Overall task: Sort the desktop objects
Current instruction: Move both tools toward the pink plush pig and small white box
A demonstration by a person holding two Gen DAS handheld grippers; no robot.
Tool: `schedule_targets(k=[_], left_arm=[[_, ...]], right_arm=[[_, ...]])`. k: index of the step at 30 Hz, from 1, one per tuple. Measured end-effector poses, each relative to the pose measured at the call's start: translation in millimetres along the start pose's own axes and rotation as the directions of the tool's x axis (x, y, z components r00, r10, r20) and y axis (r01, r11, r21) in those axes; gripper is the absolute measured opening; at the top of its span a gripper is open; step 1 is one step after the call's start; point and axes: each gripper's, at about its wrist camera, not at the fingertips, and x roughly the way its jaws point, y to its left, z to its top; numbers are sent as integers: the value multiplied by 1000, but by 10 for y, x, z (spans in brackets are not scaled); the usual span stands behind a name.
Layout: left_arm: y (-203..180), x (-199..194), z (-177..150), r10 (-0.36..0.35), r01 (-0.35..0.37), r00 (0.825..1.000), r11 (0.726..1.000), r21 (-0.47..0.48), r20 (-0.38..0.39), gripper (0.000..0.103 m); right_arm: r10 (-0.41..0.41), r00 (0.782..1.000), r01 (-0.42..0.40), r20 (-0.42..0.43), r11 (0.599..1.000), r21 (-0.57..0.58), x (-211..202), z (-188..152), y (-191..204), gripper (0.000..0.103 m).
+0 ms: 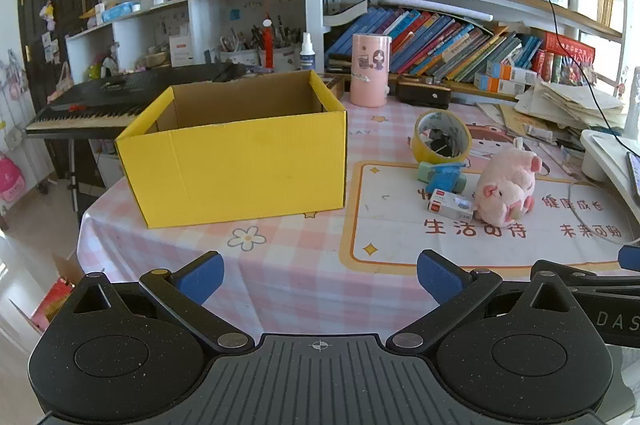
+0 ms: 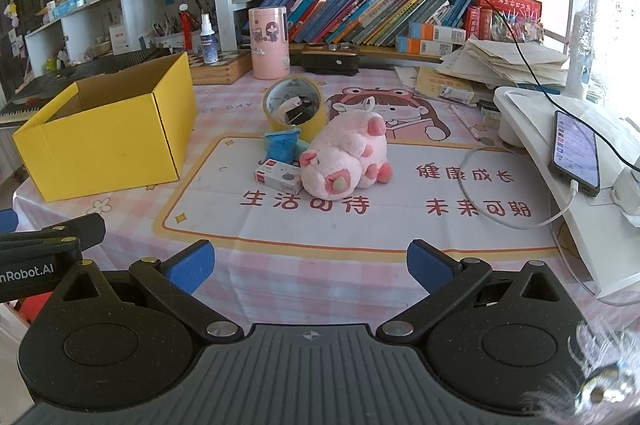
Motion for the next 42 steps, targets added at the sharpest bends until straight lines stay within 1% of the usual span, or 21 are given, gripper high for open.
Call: schedule_targets(k=[15,22,42], left_arm=[[-1,-11,16,0,0,1000,1000,3,4,103],[-9,-29,26,-4,4,1000,1000,10,10,103],[16,-13,19,-5,5,1000,1000,13,8,103]], right_arm=[[-2,1000,2,2,1000,-2,-26,-23,4,103],[-1,1000,1,6,1000,-3,3,81,19,103],[-1,1000,1,8,1000,-2,-13,55,34,103]])
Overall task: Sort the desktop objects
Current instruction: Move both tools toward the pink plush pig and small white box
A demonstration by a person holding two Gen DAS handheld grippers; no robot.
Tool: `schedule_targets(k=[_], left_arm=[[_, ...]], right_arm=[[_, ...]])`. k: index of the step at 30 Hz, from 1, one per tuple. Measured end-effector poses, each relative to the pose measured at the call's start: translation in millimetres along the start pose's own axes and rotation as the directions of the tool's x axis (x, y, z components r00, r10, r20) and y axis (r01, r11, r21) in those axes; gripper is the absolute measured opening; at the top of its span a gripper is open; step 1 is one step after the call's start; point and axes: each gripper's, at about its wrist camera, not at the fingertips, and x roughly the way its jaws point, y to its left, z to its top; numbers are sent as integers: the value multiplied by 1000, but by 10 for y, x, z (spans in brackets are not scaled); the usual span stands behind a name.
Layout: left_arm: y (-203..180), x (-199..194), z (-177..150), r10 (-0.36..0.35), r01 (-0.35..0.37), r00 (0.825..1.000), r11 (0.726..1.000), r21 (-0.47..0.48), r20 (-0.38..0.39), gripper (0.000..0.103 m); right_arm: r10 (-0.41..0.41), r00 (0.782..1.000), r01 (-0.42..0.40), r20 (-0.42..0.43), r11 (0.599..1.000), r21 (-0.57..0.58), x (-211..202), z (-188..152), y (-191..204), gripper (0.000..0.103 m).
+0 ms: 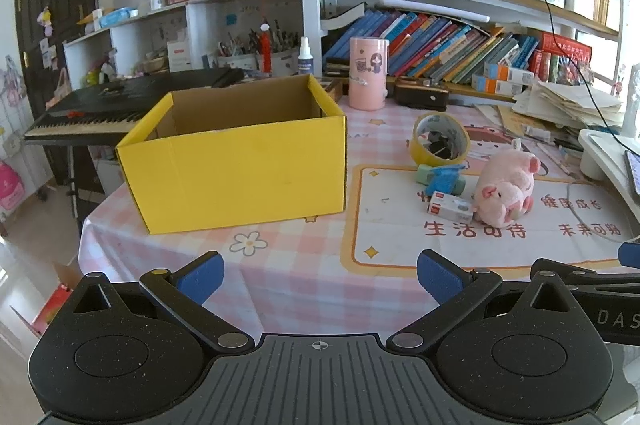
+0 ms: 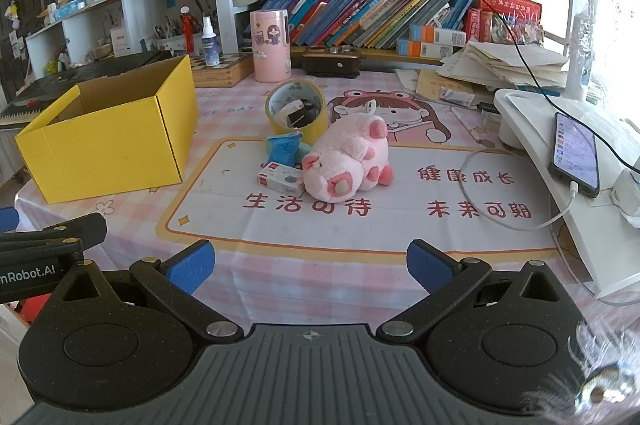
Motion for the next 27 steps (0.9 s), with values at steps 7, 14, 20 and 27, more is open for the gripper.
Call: schedule_targets(k=[7,14,20,27], left_arm=[[16,8,-9,-2,2,1000,1000,3,-2,103],[22,26,1,-12,12,1000,1000,6,-3,103],[35,40,16,-17,17,1000,1000,12,-4,103],[38,62,23,-20,20,1000,1000,14,-7,103]], right_arm=[[-1,1000,1,0,1000,-2,7,8,5,103],[0,1000,0,0,1000,-1,22,19,15,103],[-3,1000,3,-1,1000,-3,30,12,28,103],[-3,1000,3,-1,1000,-3,42,18,37,103]])
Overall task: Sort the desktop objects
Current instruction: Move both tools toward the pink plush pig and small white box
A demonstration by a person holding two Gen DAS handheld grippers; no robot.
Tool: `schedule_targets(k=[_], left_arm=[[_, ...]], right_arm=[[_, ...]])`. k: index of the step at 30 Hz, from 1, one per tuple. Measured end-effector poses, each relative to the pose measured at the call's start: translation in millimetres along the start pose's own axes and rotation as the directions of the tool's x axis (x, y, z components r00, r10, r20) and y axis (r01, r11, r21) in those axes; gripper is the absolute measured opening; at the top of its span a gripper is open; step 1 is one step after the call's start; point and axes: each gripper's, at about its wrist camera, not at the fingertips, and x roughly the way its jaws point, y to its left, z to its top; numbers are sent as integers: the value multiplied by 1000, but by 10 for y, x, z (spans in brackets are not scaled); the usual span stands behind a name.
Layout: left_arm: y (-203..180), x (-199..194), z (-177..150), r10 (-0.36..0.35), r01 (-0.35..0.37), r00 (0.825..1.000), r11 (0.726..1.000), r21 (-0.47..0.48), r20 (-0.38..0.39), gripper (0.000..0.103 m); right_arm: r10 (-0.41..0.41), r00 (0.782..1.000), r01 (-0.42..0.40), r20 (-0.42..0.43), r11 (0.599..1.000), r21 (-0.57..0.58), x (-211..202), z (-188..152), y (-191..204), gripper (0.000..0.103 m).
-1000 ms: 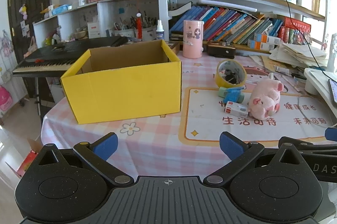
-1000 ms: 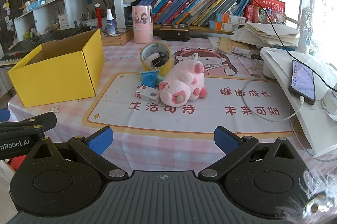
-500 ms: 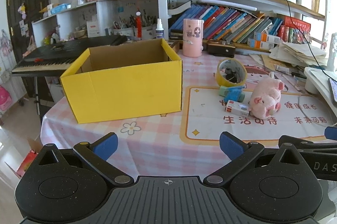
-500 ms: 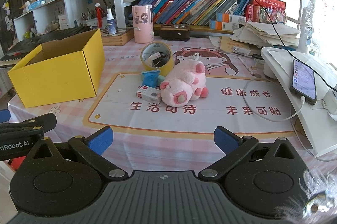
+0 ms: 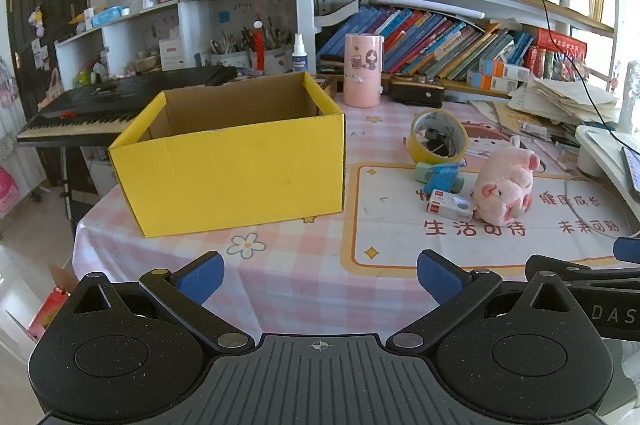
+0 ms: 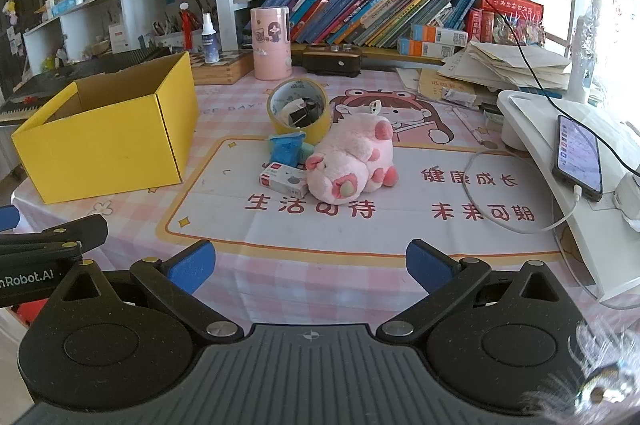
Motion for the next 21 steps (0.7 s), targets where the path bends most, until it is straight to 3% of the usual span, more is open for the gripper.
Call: schedule_targets(k=[21], left_arm=[[19,80,21,-20,20,1000,1000,1,-5,103]], right_arm=[[-16,1000,16,-5,1000,1,102,1,44,102]])
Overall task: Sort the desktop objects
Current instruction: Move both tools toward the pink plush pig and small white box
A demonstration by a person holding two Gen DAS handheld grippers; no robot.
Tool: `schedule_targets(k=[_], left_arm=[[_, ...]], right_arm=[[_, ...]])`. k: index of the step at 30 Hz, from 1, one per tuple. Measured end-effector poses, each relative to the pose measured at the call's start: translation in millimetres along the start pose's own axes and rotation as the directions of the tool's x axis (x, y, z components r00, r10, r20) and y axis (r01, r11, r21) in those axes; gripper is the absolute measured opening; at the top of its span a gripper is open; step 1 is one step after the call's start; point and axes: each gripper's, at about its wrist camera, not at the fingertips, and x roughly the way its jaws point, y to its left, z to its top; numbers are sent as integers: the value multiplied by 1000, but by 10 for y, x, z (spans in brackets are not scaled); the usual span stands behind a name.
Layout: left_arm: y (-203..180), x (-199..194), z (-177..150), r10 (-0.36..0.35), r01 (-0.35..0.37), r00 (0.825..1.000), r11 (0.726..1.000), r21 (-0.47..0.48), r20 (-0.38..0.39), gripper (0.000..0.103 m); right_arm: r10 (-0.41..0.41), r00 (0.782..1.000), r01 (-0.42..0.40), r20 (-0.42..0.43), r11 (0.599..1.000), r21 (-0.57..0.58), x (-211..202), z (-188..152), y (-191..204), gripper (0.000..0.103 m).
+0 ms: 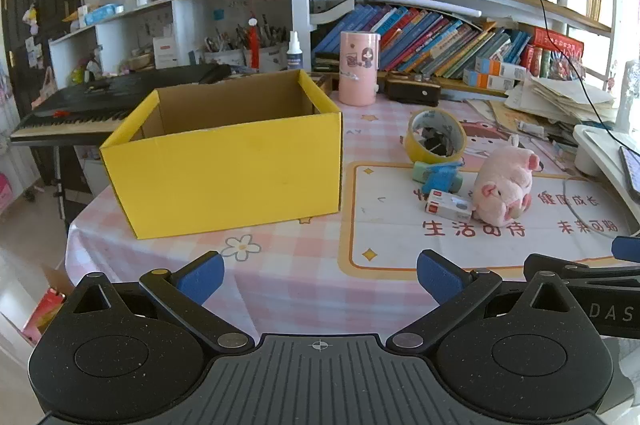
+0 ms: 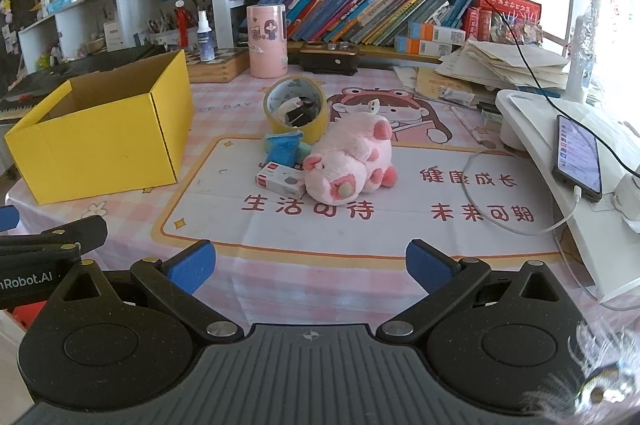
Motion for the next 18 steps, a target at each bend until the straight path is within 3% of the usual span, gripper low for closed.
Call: schedule_targets(k=[18], left_arm=[[-92,117,69,11,-11,1000,1000,-13,-9,103]], right_arm=[[-5,1000,4,-9,999,-35,88,107,-119,102]])
